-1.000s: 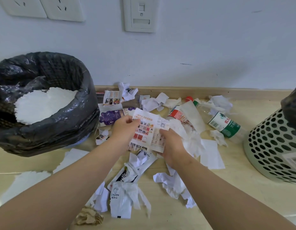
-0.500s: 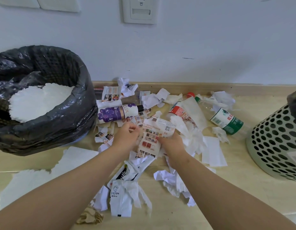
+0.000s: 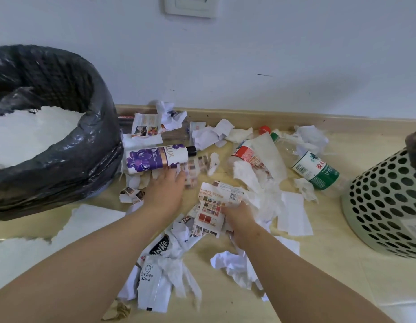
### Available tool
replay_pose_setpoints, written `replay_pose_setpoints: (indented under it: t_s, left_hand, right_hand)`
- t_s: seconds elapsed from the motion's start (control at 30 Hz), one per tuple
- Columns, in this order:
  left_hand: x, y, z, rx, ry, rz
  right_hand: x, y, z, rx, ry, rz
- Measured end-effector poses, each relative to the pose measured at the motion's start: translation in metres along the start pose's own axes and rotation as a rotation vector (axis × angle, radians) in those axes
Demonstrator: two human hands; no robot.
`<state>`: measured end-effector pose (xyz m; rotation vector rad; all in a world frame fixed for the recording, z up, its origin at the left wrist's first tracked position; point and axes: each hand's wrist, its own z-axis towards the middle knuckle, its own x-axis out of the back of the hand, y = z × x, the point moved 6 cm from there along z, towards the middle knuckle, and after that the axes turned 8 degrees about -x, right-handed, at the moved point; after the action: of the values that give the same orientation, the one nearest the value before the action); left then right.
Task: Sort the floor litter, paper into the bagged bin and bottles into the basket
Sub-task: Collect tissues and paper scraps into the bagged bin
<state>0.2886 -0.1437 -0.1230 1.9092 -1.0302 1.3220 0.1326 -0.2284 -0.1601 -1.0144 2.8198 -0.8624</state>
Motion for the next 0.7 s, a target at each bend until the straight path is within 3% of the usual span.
replay_pose_setpoints:
  t_s: [0.13,0.43,0.53,0.63,0.7]
  left_hand:
    - [0.000,0.004,-0.008,-0.046,0.105,0.104]
    - [-0.005,0.019,-0.037,-0.200,-0.005,0.216]
    - [-0.001,0.010,-0.040,-0.166,0.051,0.085]
    - [0.001,-0.009,-0.042,0.032,0.050,-0.267]
    - [0.008,-0.019,-0.041,0.107,0.137,-0.513]
  right_hand:
    - [0.000,0.000,0.004,0.007,0.017,-0.023]
    - [0.007,-0.001,-0.015,0.091,0.008,-0.087]
    - [0.013,0.000,-0.020,0.102,0.006,-0.021]
    - [0.017,-0.001,-0.026,0.110,-0.002,0.054]
    - [0.019,-0.003,-0.032,0.109,0.009,0.095]
